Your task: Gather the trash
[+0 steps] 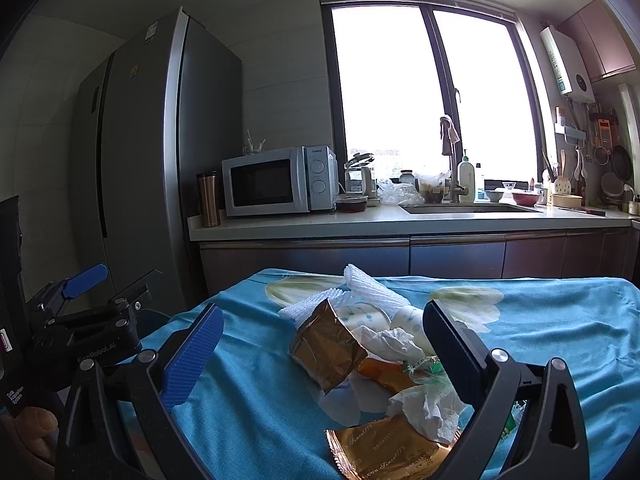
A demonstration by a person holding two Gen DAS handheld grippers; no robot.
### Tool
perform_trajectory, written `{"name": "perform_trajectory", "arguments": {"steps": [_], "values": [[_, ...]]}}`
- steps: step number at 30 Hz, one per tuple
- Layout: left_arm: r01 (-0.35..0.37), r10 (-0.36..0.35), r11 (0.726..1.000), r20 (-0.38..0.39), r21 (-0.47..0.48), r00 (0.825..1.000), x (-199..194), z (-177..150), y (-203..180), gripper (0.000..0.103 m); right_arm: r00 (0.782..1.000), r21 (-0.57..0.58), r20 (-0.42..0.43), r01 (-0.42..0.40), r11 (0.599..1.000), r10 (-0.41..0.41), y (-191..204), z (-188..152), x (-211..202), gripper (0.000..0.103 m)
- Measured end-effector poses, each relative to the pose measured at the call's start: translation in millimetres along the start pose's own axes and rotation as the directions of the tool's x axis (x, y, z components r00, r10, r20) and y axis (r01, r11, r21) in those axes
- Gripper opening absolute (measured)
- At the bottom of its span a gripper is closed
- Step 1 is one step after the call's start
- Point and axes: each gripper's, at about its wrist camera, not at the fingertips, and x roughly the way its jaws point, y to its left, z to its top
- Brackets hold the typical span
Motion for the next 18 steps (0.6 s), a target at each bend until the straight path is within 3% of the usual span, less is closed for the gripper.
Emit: {"name": "perform_trajectory", "arguments": {"steps": [18], "values": [[0.024,-0.024,1.0,-0.025,0.005,0.999,6.0,-3.4,-4.7,0.097,1.0,0.013,-0.019,-0.003,1.0,0.003,-7.6,-3.3,5.7,0.097]]}}
